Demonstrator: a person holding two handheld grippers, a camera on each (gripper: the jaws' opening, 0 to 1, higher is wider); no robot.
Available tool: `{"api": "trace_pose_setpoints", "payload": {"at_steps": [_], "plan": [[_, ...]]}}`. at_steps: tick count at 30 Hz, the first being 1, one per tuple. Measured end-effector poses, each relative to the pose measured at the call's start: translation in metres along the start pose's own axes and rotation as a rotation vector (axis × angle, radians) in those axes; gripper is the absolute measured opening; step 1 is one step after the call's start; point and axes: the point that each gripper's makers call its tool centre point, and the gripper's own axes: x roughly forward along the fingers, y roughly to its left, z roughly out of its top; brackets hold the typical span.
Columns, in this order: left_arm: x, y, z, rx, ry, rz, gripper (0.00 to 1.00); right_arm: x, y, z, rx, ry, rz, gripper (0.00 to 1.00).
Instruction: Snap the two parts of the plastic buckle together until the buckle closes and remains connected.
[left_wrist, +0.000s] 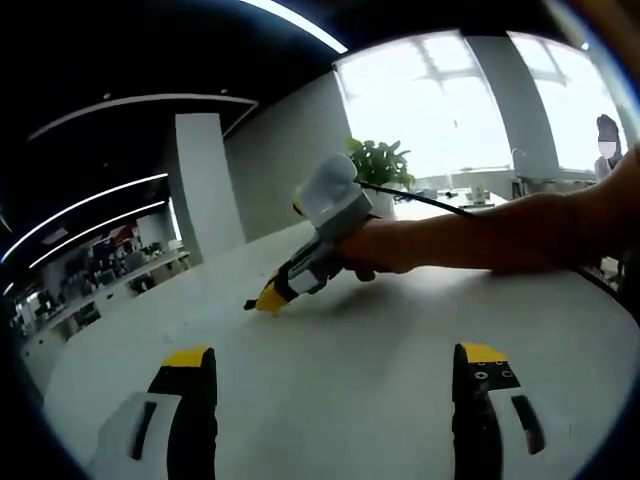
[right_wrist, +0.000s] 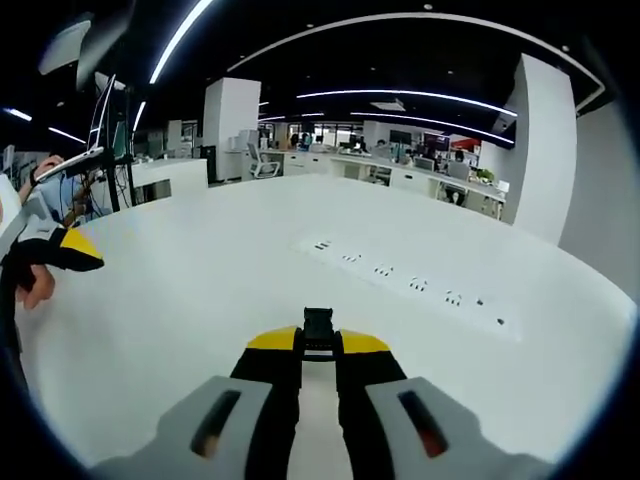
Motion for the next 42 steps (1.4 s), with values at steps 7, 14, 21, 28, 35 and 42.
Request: {"api": "trace_pose_setpoints", "payload": {"at_steps": [7, 14, 21, 28, 35, 42], "plan": [[0.0, 0.001, 0.001, 0.002, 0.001, 0.001, 1.0, 0.0, 0.0, -0.005, 0.0, 0.02, 0.002, 0.11], [-0.001, -0.001, 0.001, 0.007, 0.0, 0.0, 1.0, -0.001, 0.004, -0.01, -0.009, 0.036, 0.003, 0.11], [0.0, 0.001, 0.002, 0.013, 0.001, -0.002, 1.0, 0.0, 0.005, -0.01, -0.012, 0.043, 0.013, 0.11], [0.0, -0.001, 0.0, 0.014, 0.007, -0.007, 1.0, -0.001, 0.004, -0.011, -0.01, 0.042, 0.014, 0.11], [-0.001, -0.002, -0.002, 0.013, 0.011, -0.006, 1.0, 0.001, 0.003, -0.01, -0.022, 0.044, 0.013, 0.11], [0.001, -0.002, -0.003, 0.014, 0.014, -0.009, 1.0, 0.0, 0.004, -0.011, -0.016, 0.033, 0.021, 0.12]]}}
